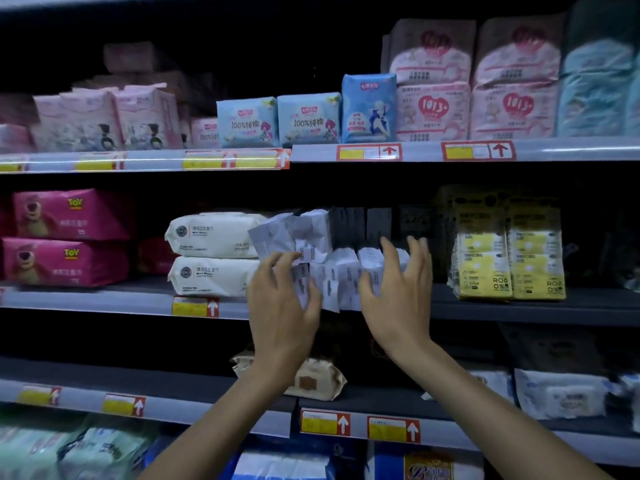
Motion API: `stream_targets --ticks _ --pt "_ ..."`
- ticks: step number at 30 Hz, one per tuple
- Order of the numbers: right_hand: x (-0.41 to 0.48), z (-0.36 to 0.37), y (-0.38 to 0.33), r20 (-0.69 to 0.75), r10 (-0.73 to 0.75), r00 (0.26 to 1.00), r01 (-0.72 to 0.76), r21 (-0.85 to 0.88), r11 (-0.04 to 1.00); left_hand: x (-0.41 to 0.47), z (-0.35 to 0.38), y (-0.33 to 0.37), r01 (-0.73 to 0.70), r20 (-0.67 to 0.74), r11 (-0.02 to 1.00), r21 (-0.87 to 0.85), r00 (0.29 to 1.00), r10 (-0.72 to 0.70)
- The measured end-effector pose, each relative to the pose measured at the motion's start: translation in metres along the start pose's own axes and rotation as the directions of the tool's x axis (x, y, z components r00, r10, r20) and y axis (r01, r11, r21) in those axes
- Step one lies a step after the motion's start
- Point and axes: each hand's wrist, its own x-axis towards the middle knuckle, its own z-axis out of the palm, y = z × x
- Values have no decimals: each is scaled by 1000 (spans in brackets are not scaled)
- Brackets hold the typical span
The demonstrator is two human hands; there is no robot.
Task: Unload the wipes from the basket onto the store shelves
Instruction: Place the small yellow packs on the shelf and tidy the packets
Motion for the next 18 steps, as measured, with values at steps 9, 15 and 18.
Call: stream_targets --ticks 9,15,18 --pt "53 16 -81 238 16 971 -74 237 969 62 -8 -23 466 168 857 -222 883 -437" --pt "78 44 -75 347 166 923 -296 366 882 79 -7 -20 418 223 886 -199 900 -375" --pt "78 40 -73 314 142 939 -270 414 869 89 -7 -15 390 227 901 -188 910 -347"
